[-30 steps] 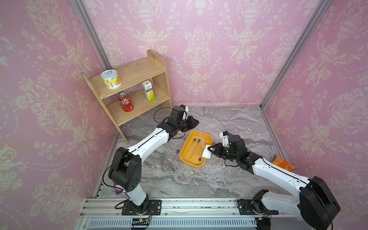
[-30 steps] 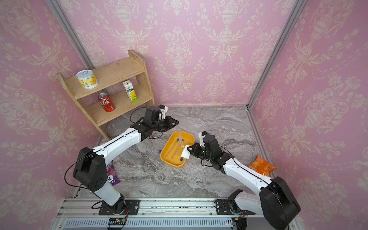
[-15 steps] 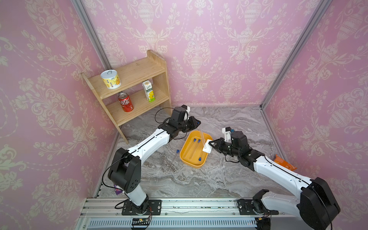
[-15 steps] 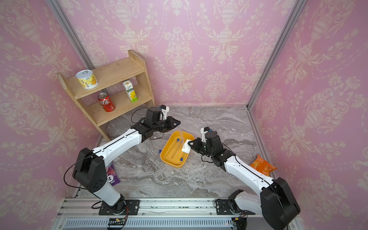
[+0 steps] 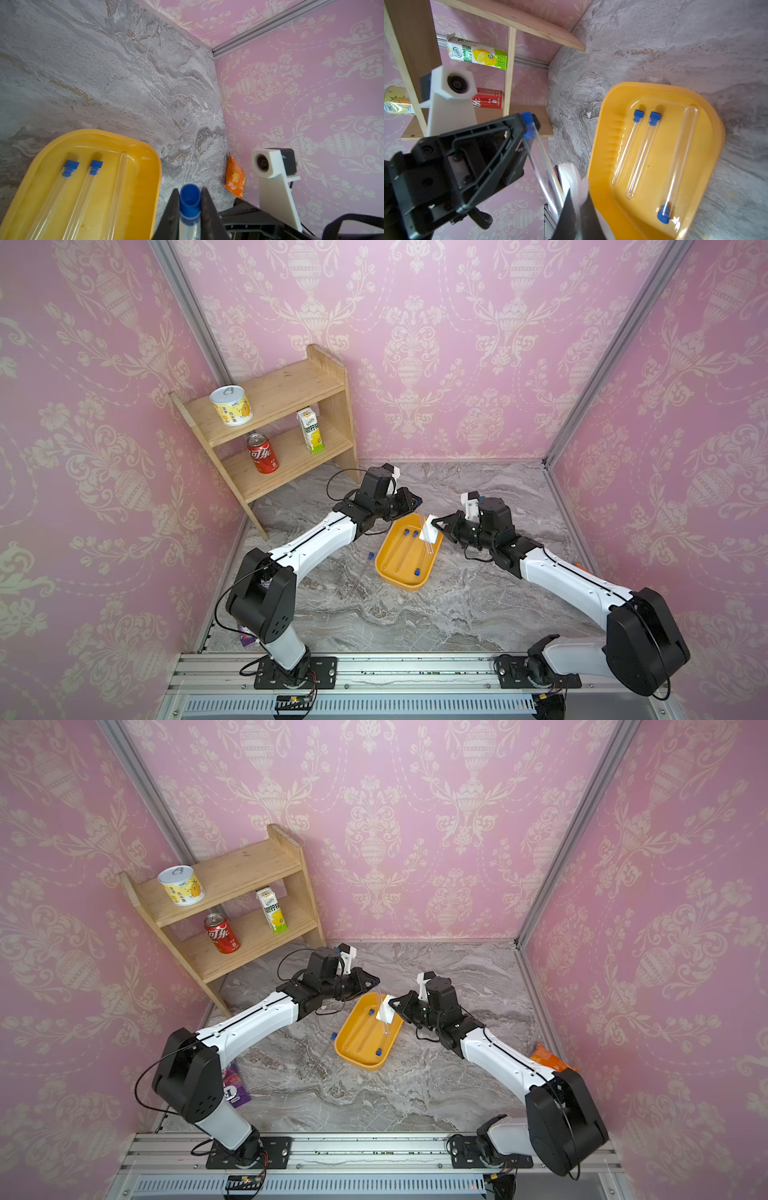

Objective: Wipe the exteriors of test tubes
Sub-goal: Wipe the dirt from the test tube.

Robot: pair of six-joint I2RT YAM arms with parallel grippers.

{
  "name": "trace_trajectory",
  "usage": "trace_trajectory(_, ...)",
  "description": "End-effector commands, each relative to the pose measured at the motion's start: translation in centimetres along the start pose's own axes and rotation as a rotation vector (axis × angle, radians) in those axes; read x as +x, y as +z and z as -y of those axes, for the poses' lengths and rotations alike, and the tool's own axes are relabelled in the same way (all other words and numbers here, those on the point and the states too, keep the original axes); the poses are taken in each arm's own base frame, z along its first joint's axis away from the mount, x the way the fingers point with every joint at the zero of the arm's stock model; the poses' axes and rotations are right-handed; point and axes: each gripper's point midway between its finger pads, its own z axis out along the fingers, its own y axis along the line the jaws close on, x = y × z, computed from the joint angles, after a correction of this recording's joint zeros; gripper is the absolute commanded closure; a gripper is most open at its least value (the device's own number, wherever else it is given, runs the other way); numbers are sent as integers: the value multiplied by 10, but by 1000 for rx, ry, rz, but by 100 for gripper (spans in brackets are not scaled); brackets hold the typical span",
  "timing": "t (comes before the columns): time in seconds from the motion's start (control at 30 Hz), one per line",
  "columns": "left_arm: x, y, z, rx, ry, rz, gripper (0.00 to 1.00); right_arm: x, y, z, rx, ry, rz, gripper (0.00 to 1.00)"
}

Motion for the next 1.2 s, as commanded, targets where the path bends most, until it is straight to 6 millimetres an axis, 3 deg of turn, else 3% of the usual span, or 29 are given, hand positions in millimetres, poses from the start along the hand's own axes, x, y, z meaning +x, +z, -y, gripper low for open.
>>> trace_trajectory(0.0, 1, -7, 12, 37, 3, 4, 87, -18, 4, -21, -63, 0, 21, 100)
trace_trajectory(0.27, 4, -6, 10, 38, 1, -1, 87, -48, 20, -34, -103, 18, 45, 100)
trace_trajectory(0.5, 3, -4, 10, 40, 3, 0, 87, -55, 26, -42, -141, 26, 50, 100)
trace_trajectory(0.77, -1, -1, 9, 34, 9, 2, 87, -32, 10, -27, -120, 35, 6, 100)
trace_trajectory(1.17, -8, 5, 13, 43, 12, 9, 87, 33, -22, 12, -43, 46, -64, 100)
